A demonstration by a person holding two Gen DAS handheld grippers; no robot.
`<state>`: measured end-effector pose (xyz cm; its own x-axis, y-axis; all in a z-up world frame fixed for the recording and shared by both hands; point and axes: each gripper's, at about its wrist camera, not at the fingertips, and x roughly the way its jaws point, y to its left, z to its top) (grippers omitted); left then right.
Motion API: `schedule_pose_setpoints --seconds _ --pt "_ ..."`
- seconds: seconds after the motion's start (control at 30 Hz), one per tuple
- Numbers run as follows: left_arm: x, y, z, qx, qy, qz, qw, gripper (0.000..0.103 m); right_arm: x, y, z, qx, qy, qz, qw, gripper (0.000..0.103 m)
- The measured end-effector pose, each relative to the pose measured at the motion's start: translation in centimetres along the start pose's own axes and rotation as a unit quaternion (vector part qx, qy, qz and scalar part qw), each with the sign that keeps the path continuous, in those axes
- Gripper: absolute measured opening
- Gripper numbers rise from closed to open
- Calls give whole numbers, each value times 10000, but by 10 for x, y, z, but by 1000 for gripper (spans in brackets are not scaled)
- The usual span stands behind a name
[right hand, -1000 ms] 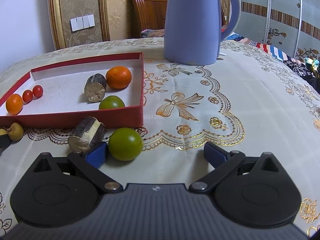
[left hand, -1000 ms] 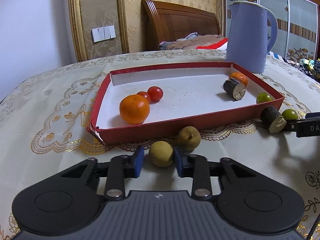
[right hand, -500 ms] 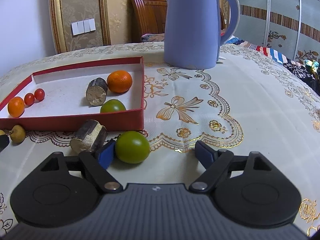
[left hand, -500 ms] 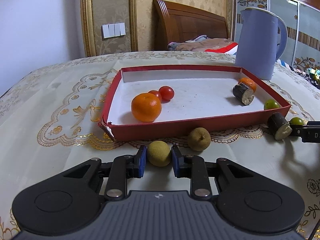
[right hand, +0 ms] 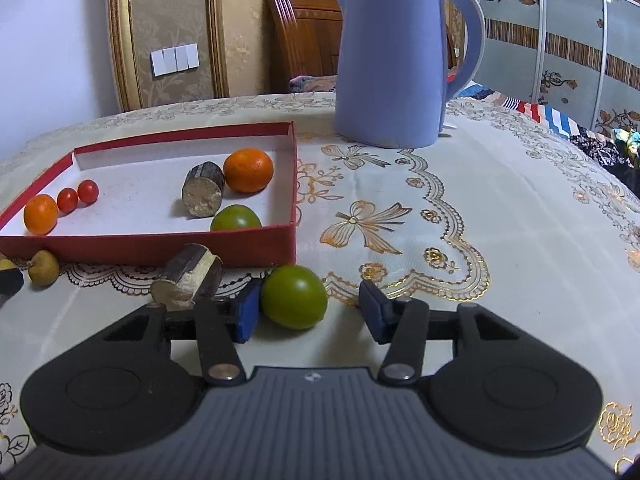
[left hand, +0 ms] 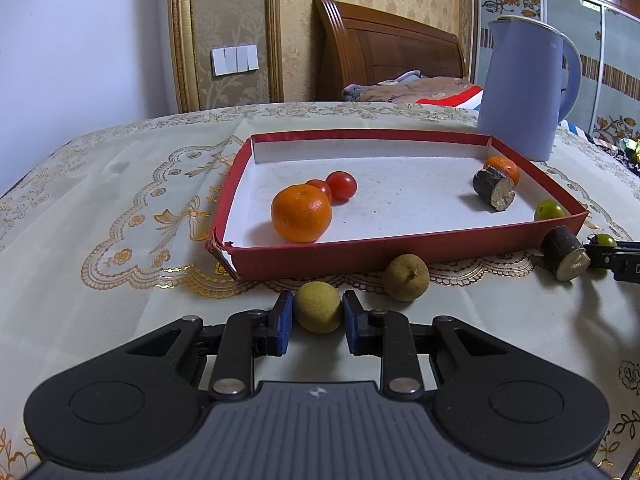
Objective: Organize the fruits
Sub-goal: 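Close the right gripper on the green lime beside the tray, then carry the yellow fruit and lime over the tray and lower them with both grippers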
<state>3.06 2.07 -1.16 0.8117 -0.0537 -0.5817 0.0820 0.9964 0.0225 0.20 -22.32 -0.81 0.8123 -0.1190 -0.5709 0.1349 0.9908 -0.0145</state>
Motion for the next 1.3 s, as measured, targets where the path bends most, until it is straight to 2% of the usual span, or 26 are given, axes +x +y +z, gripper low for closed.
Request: schedule_pose_setpoints --seconds 0.07,0.13,0.17,0.23,0.33,0.4,0.63,0.77,1.03,1.3 --pt "0 0 0 -3 -3 15 10000 26 0 0 0 -7 -7 -10 10000 46" --pt "-1 1 0 -47 -19 73 10000 26 -2 1 0 -18 -49 27 10000 37" --pt "-2 3 -1 -86 -61 110 9999 26 -3 1 -1 -30 -79 36 10000 35" --pt "-6 5 -1 -134 -156 167 9996 26 -4 2 -1 -52 -97 13 9999 34" --pt "-3 7 0 -158 -61 193 9997 26 -4 2 -1 -24 -99 16 9999 34" --pt "-2 9 0 -208 -14 169 9996 26 -7 1 -1 0 -175 27 9998 30" --pt "-2 11 0 -213 -9 164 9996 26 -11 -9 -3 318 -197 21 9993 30" --pt "-3 11 0 -216 -14 171 9996 26 -17 -10 -6 315 -255 19 9992 31" --pt "-6 9 0 -145 -101 176 9997 26 -34 -10 -10 335 -672 -14 9972 31" --pt "-5 9 0 -159 -88 203 9996 26 -36 -8 -10 310 -712 -20 9970 31"
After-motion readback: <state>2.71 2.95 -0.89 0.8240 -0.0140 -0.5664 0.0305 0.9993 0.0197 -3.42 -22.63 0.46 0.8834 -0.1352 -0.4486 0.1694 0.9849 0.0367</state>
